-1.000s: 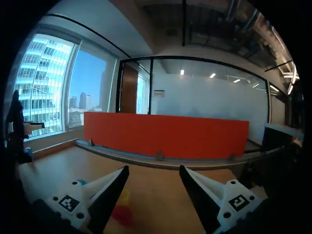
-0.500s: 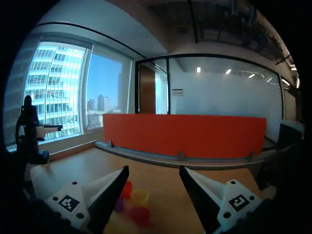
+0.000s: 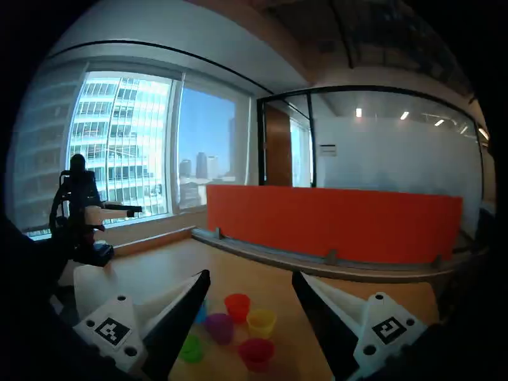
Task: Pour water
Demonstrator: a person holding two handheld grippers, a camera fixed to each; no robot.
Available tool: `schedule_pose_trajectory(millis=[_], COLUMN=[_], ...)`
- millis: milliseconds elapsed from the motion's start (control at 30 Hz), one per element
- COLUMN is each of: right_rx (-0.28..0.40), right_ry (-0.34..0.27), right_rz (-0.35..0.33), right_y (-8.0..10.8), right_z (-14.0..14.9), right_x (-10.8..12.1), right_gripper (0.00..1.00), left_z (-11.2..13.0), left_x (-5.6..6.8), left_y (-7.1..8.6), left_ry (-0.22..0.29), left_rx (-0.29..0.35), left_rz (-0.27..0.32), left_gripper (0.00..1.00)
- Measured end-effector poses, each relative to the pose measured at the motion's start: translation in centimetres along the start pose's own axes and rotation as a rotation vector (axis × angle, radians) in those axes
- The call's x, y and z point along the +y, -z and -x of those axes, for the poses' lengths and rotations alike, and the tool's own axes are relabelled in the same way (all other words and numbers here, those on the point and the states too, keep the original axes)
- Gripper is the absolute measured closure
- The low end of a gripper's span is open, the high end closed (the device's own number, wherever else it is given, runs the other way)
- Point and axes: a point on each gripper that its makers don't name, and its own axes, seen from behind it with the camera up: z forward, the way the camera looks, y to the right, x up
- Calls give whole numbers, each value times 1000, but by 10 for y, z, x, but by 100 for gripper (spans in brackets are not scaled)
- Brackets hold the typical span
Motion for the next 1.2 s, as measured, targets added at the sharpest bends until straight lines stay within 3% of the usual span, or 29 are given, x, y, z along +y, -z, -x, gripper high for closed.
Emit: schedule_pose_trajectory(millis=[267, 567, 1200], right_rx=[9, -26, -147], right_ry=[-10, 28, 94], right_rz=[-45, -61, -90], right_y=[-1, -3, 7], right_z=[-6, -3, 34], right_x=[-9, -13, -17], right_gripper=[0, 0, 0], left_z=[7, 15, 66], left_x=[11, 14, 0], left_y=[-3, -3, -3], left_ry=[-5, -34, -50], left_rx=[-17, -37, -138], left_rz=[52, 70, 56], left_gripper=[10, 10, 10])
